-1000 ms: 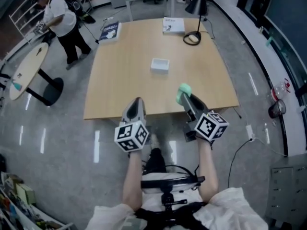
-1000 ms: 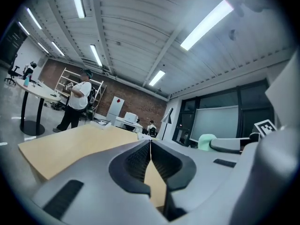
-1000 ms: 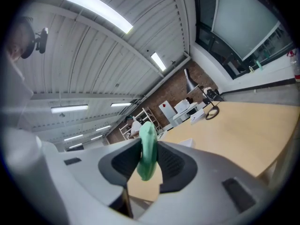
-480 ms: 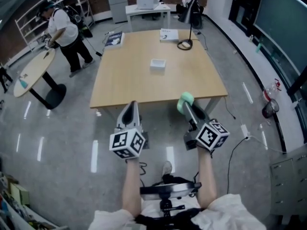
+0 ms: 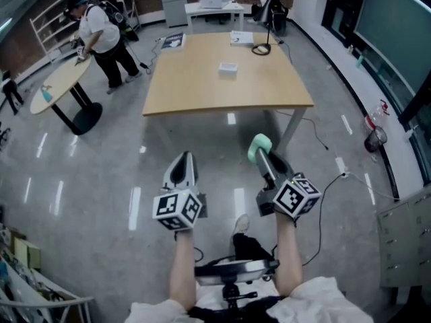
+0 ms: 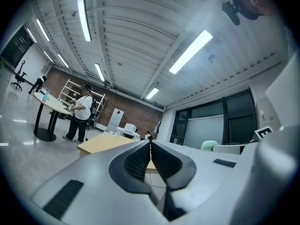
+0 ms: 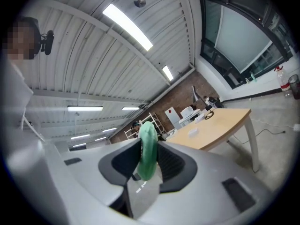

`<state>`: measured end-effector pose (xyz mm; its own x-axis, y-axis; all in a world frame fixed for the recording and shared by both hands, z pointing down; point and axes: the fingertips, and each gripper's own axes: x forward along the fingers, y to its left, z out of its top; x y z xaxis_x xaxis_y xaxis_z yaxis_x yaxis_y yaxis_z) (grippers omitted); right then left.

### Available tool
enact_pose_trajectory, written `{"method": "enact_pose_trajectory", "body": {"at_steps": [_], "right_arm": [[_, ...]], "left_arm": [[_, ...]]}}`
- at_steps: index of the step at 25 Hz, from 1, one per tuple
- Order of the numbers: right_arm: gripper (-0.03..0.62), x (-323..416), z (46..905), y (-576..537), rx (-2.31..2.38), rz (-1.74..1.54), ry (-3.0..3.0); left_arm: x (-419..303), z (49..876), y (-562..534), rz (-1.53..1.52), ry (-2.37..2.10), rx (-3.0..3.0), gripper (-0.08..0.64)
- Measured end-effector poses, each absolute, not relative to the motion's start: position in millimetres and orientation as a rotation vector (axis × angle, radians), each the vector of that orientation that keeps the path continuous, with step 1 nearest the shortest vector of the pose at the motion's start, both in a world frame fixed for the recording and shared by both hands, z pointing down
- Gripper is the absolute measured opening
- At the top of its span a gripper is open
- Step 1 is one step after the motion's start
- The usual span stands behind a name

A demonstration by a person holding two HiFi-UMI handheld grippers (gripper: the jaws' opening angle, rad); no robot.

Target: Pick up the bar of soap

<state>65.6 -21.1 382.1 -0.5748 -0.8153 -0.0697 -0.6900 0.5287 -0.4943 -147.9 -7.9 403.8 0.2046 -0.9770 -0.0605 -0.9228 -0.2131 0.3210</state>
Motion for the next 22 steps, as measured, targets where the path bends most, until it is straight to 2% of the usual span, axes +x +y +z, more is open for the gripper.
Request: {"method": "enact_pose_trajectory", "body": {"at_steps": [10, 22], "right_arm": [[0.110, 71.3, 365.2, 81.2, -1.209, -0.551, 2.547], [0.110, 155.4, 370.6, 211.9, -1.225, -0.593, 2.479]], "left_arm": [[-138.0, 402.8, 77.4, -0.409, -1.850, 2.203, 0.015], [-41.2, 395.6, 202.0, -0.343, -1.804, 2.263, 0.015]]}}
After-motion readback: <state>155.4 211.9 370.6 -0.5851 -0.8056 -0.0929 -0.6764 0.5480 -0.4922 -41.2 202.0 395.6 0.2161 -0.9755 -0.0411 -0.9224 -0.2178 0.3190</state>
